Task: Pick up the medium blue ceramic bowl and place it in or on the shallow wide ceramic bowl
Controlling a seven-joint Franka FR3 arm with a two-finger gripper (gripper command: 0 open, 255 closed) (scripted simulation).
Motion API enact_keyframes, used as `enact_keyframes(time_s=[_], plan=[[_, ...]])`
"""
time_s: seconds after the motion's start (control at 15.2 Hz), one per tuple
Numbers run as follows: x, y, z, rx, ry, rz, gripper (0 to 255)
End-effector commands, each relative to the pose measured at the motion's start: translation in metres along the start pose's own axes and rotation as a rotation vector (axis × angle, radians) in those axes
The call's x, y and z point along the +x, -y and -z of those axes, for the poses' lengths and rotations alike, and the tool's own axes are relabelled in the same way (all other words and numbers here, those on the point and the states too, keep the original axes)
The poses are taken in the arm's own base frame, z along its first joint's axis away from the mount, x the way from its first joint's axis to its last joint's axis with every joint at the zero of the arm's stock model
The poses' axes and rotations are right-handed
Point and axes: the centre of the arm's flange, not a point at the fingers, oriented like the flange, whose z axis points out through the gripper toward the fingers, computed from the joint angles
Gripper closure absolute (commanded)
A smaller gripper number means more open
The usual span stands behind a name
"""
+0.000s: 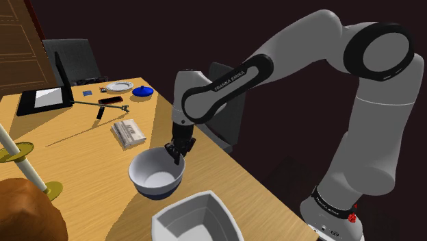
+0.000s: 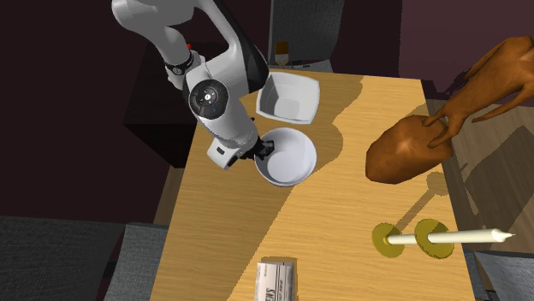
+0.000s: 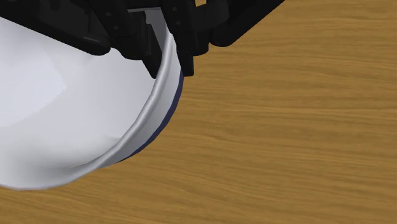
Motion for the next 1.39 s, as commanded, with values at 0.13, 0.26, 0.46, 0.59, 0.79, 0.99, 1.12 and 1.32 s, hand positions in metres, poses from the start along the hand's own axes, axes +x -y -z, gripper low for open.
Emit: enact_keyframes(time_s=[0.13, 0.26, 0.46, 0.59, 0.79, 0.99, 1.12, 1.32], plan=[[-0.002, 0.004, 0.02, 0.001, -0.001, 0.0, 255], [-0.003, 0.007, 0.03, 0.001, -0.001, 0.0, 255], [-0.004, 0.01, 0.046, 0.001, -0.001, 0.0, 255], [-0.005, 0.012, 0.056, 0.001, -0.001, 0.0, 255], [-0.006, 0.016, 0.072, 0.001, -0.001, 0.0, 255], [-0.007, 0.019, 0.087, 0.001, -0.001, 0.0, 255], [-0.008, 0.021, 0.097, 0.001, -0.001, 0.0, 255], [-0.009, 0.025, 0.113, 0.001, -0.001, 0.0, 255]])
